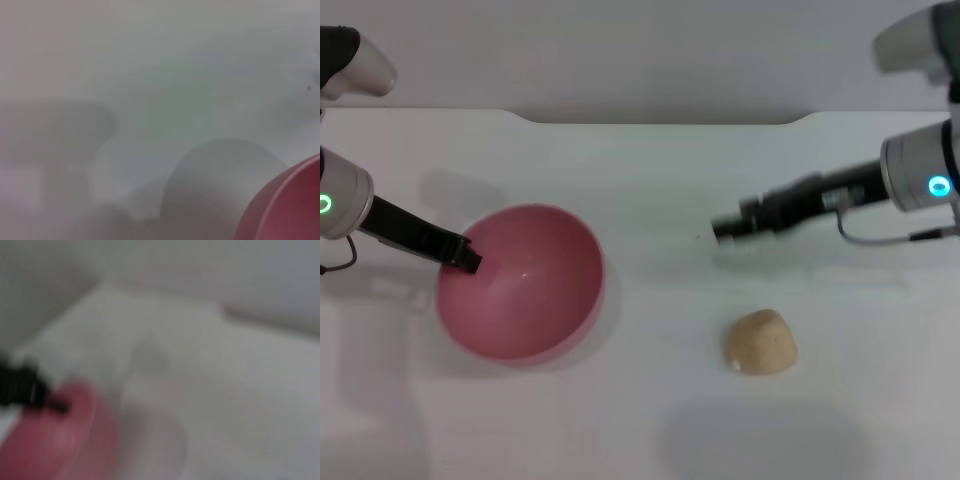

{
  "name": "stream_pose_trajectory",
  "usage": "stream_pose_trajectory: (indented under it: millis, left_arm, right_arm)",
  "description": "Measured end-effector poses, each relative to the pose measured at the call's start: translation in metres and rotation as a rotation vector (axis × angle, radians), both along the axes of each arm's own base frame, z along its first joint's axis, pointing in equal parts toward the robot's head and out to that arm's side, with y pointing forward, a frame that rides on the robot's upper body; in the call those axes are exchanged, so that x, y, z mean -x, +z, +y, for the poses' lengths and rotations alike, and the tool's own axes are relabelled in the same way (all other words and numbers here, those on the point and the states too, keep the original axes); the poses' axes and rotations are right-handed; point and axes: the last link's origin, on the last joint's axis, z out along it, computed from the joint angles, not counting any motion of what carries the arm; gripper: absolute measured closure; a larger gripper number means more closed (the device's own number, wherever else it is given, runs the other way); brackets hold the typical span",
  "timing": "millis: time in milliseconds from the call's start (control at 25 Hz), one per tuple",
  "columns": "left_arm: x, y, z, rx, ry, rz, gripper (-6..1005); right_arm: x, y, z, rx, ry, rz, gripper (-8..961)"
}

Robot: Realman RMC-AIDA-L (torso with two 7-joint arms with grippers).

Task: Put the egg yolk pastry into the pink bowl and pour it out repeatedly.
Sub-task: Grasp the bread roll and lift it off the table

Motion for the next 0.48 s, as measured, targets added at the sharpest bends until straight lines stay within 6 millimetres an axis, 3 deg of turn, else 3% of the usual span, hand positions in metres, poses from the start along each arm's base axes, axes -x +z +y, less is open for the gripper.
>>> stream_pose_trajectory:
  millis: [200, 480]
  left_arm:
    - [-0.002, -0.001, 0.002, -0.003, -0.004, -0.003, 1001]
    - [-0.006, 0.0, 0.005, -0.009, -0.015, -0.002, 1000]
  right_arm:
    - [0.007, -0.011, -0.017, 0.169, 0.145, -0.259, 319]
    - [0.015, -0.02, -0.028, 0.255, 0.21, -0.319, 319]
